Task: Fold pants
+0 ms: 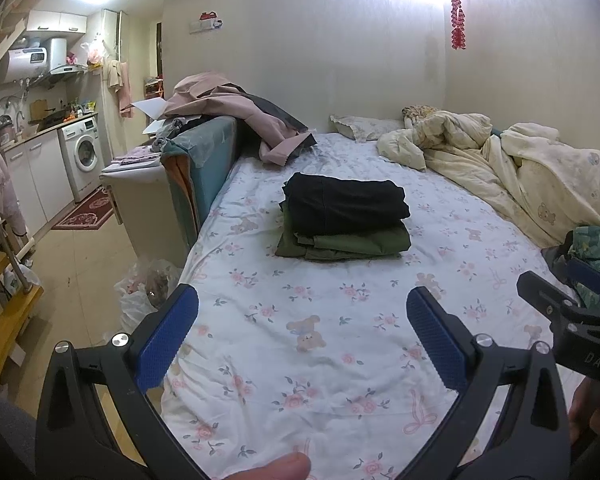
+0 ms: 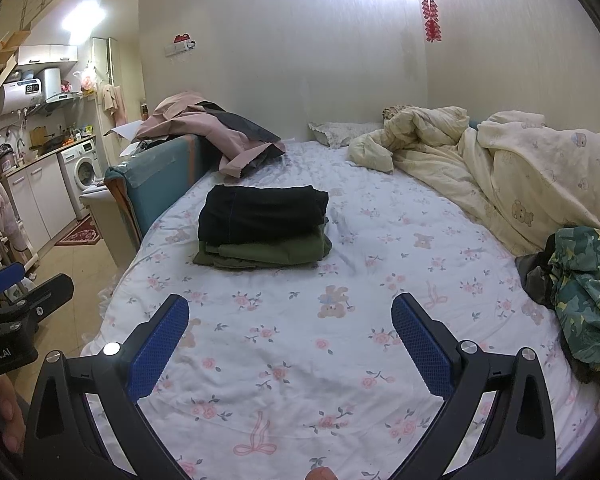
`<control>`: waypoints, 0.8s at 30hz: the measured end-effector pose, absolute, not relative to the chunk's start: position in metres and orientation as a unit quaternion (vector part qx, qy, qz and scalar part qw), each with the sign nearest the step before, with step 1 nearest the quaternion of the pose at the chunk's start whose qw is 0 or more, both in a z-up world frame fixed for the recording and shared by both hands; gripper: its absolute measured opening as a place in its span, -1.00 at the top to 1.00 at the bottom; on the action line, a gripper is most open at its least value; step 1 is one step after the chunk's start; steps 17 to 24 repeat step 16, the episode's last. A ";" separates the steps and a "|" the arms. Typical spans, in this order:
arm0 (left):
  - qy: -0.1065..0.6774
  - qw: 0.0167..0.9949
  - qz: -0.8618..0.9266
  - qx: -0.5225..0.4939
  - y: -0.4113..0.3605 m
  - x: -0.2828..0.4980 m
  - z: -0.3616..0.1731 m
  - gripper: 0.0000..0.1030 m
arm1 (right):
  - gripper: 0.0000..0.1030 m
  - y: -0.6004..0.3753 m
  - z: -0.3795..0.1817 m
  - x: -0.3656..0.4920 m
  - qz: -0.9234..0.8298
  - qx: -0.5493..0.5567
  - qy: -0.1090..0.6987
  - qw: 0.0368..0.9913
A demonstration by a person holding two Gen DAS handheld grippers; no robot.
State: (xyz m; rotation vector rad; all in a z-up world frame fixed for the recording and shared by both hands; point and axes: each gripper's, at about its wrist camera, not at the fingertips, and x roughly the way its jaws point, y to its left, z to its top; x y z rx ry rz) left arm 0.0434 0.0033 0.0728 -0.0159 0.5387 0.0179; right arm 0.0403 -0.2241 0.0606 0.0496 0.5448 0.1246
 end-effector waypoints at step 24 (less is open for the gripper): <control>0.266 0.964 0.001 -0.012 0.007 0.043 0.071 -0.99 | -1.00 -0.224 0.061 0.040 0.061 0.024 0.268 0.961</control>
